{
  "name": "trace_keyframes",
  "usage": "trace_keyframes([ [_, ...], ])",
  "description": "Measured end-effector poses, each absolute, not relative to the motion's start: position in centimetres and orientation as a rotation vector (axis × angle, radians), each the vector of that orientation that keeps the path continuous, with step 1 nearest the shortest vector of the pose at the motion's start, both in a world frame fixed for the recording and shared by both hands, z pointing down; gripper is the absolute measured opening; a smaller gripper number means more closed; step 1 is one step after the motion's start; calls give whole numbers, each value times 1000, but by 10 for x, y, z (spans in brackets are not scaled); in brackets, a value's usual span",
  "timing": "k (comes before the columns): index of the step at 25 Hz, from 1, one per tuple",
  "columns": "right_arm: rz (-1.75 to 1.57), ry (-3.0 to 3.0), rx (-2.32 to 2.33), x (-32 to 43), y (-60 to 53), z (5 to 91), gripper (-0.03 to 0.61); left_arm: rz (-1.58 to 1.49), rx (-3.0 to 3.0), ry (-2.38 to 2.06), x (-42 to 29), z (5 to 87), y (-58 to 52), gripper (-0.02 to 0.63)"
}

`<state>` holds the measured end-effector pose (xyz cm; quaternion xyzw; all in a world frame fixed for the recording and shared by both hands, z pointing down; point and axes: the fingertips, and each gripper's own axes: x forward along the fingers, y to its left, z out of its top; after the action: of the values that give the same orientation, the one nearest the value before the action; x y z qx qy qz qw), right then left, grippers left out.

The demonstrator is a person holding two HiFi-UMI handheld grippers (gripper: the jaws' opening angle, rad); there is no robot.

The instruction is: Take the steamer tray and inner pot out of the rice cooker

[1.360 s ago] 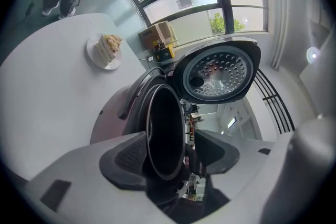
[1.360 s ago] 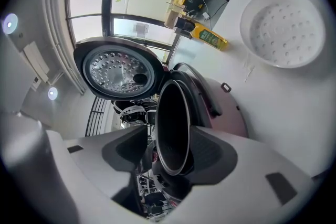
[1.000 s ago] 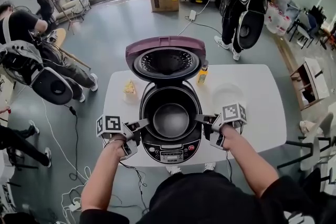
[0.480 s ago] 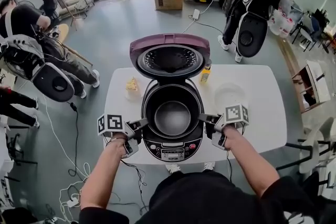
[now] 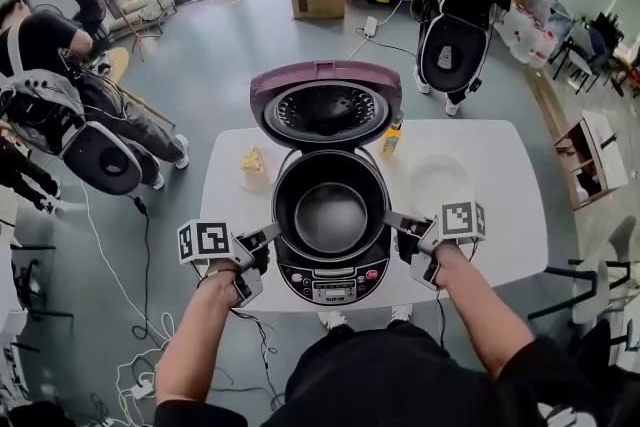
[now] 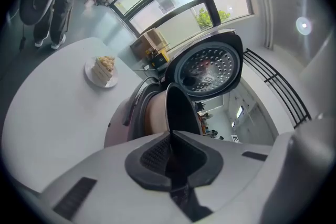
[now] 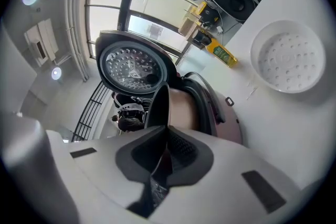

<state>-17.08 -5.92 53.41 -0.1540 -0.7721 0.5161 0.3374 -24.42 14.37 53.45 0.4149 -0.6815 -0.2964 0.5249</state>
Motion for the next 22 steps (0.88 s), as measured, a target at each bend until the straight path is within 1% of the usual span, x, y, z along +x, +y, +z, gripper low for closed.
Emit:
trace_keyframes([
  [13, 1402, -2210, -571, -140, -56, 451, 11, -623, 1182, -1827, -222, 446, 135, 20],
  [17, 1355, -2285, -600, -122, -80, 432, 11, -601, 1202, -1874, -207, 428, 113, 20],
  [22, 1374, -2338, -570, -91, -133, 415, 14, -591, 1237, -1879, -182, 416, 57, 21],
])
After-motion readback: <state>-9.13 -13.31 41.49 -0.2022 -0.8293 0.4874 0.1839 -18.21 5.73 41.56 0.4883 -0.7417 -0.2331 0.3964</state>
